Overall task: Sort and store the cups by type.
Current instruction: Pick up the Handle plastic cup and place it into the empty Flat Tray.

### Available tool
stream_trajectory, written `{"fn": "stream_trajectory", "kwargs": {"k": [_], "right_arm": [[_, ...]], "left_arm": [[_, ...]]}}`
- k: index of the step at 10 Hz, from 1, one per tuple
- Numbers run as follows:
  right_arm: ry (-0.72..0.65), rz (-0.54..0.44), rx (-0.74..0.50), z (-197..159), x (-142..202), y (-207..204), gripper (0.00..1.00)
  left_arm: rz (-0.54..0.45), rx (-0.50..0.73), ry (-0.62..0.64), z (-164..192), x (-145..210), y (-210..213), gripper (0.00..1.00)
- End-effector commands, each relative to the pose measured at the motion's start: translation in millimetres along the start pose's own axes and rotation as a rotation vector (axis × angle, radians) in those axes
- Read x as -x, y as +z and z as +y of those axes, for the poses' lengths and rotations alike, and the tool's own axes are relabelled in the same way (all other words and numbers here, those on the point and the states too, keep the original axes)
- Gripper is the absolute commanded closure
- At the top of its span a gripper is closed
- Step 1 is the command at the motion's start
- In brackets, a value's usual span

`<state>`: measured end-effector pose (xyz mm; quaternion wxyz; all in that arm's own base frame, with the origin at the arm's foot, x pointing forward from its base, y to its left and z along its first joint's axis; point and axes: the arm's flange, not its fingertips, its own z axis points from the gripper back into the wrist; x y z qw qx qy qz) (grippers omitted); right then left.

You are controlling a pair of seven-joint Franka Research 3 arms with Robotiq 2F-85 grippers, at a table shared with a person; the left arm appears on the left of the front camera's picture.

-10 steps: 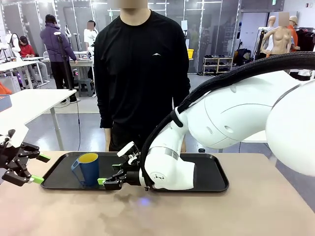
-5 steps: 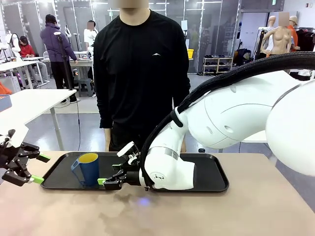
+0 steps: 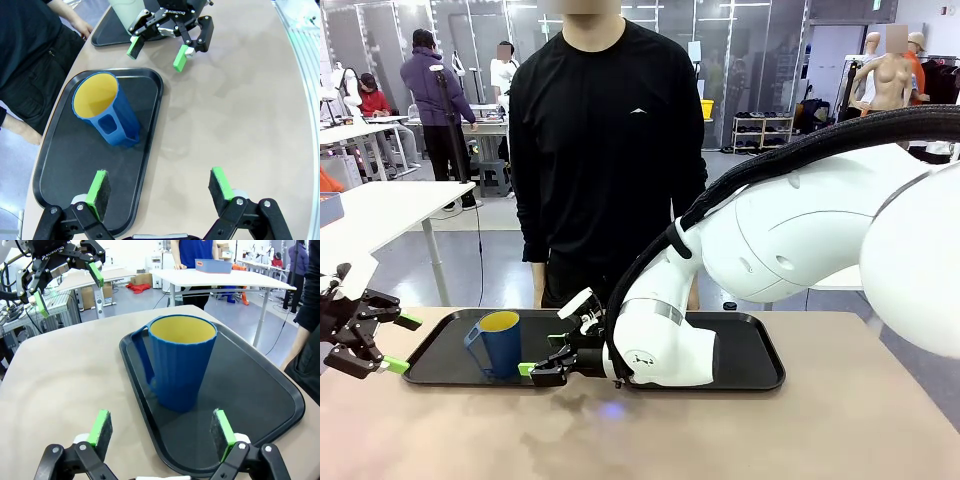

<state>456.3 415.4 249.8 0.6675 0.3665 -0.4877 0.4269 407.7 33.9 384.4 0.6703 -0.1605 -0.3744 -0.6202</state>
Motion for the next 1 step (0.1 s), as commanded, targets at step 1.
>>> {"fn": "stream_trajectory", "kwargs": {"k": [1], "right_arm": [[0.038, 0.007, 0.010, 0.5, 2.2, -3.7, 0.00]], "left_arm": [[-0.006, 0.009, -0.011, 3.7, 0.6, 1.1, 0.00]]}}
